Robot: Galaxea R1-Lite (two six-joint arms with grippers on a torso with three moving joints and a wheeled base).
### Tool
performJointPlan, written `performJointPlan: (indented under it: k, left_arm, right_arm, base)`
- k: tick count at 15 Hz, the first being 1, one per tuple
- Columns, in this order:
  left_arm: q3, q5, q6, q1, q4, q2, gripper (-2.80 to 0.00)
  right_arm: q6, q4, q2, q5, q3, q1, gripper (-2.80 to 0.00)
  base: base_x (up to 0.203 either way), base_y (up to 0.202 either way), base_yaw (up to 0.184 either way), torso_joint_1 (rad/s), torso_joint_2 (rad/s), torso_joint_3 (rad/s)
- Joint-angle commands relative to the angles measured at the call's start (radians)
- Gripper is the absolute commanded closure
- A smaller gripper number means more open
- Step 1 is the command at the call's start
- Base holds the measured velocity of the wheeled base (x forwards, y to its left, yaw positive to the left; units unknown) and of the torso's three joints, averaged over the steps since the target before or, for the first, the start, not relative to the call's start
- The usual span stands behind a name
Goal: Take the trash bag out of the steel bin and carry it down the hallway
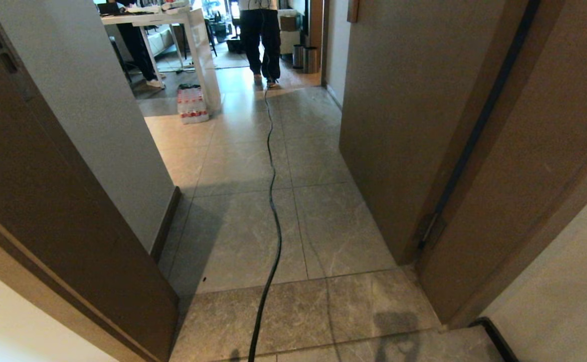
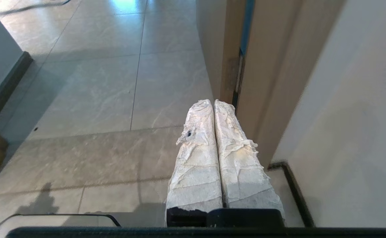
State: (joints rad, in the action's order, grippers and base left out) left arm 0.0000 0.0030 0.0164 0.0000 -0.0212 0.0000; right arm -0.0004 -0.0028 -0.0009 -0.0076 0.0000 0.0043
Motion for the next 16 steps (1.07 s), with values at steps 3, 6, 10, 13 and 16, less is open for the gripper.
performJointPlan:
  k: [3,6,10,13,16]
  left_arm:
    - [0.011,0.002,-0.004,0.0,0.003,0.0,0.0]
    - [0.011,-0.001,0.001,0.0,0.001,0.0,0.0]
    - [0.011,-0.003,0.011,0.0,0.001,0.0,0.0]
    - [0.011,0.0,0.004,0.0,0.003,0.0,0.0]
    - [0.011,0.002,0.0,0.0,0.0,0.0,0.0]
  right_arm:
    - [0.0,0.0,0.001,0.0,0.0,0.0,0.0]
    - [-0.001,0.0,0.001,0.0,0.0,0.0,0.0]
    - [-0.001,0.0,0.001,0.0,0.0,0.0,0.0]
    - [-0.001,0.0,0.001,0.0,0.0,0.0,0.0]
    - [-0.001,0.0,0.001,0.0,0.0,0.0,0.0]
  base:
    - [-0.137,0.0,0.0,0.002,0.0,0.004]
    - [0.0,0.0,0.0,0.0,0.0,0.0]
    - [0.0,0.0,0.0,0.0,0.0,0.0]
    - [0.0,0.0,0.0,0.0,0.0,0.0]
    - [0.021,0.0,0.001,0.002,0.0,0.002]
